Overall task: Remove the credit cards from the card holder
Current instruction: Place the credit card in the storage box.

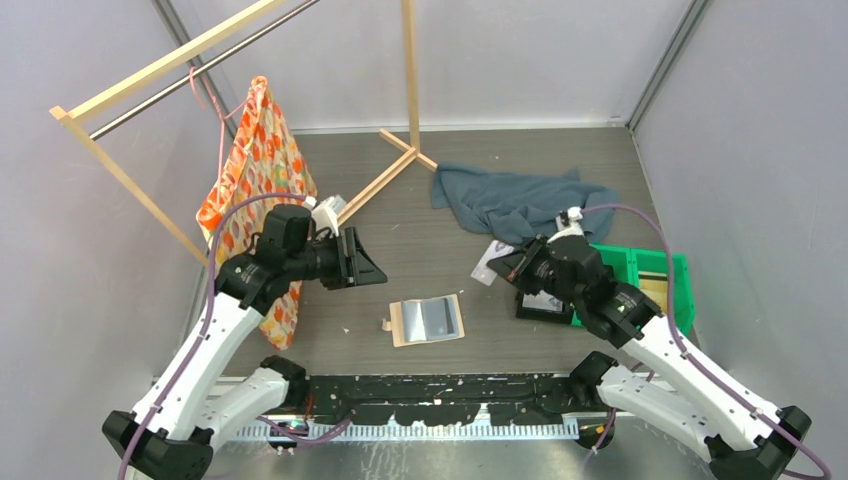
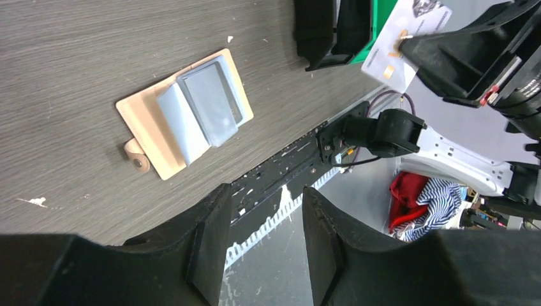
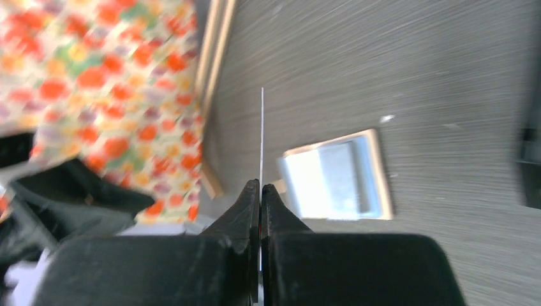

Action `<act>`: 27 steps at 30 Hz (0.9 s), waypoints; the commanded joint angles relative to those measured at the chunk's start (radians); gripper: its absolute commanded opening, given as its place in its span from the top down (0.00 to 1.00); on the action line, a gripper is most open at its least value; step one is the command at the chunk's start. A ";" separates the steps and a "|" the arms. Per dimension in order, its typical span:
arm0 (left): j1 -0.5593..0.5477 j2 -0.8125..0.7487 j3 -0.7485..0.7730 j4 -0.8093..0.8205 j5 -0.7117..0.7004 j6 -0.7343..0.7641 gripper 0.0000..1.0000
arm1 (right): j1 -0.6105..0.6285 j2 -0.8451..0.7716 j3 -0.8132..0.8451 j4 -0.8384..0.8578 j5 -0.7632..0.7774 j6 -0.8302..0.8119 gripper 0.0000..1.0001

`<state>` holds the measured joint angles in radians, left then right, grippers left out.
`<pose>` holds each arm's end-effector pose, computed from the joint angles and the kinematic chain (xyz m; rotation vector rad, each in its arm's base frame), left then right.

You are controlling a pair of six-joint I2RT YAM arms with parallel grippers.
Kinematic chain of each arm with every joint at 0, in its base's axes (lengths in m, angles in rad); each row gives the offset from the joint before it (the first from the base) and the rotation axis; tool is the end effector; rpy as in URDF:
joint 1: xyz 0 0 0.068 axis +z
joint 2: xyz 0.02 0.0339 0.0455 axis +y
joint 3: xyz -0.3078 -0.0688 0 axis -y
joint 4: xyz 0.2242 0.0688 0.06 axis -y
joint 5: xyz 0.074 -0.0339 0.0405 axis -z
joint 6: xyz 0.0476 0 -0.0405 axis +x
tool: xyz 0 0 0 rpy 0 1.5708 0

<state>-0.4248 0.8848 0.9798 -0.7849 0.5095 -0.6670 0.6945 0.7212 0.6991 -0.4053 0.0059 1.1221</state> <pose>0.1104 -0.0754 0.3591 0.0025 2.4210 -1.1228 0.0962 0.0798 0.3214 0.4697 2.1437 1.1092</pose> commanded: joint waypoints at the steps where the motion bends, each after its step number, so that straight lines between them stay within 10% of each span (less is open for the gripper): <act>1: 0.004 0.008 0.002 -0.020 -0.022 0.014 0.53 | -0.012 0.030 0.120 -0.334 0.338 0.037 0.99; 13: 0.003 0.000 -0.002 -0.029 -0.038 -0.013 0.47 | -0.085 -0.005 0.210 -0.550 0.714 0.287 1.00; 27: 0.004 0.049 0.016 -0.109 -0.104 0.049 0.44 | -0.239 0.142 0.194 -0.403 0.533 0.481 1.00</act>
<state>-0.4248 0.9218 0.9688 -0.8757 0.4248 -0.6460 0.4702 0.8677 0.8814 -0.8757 0.5636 1.4239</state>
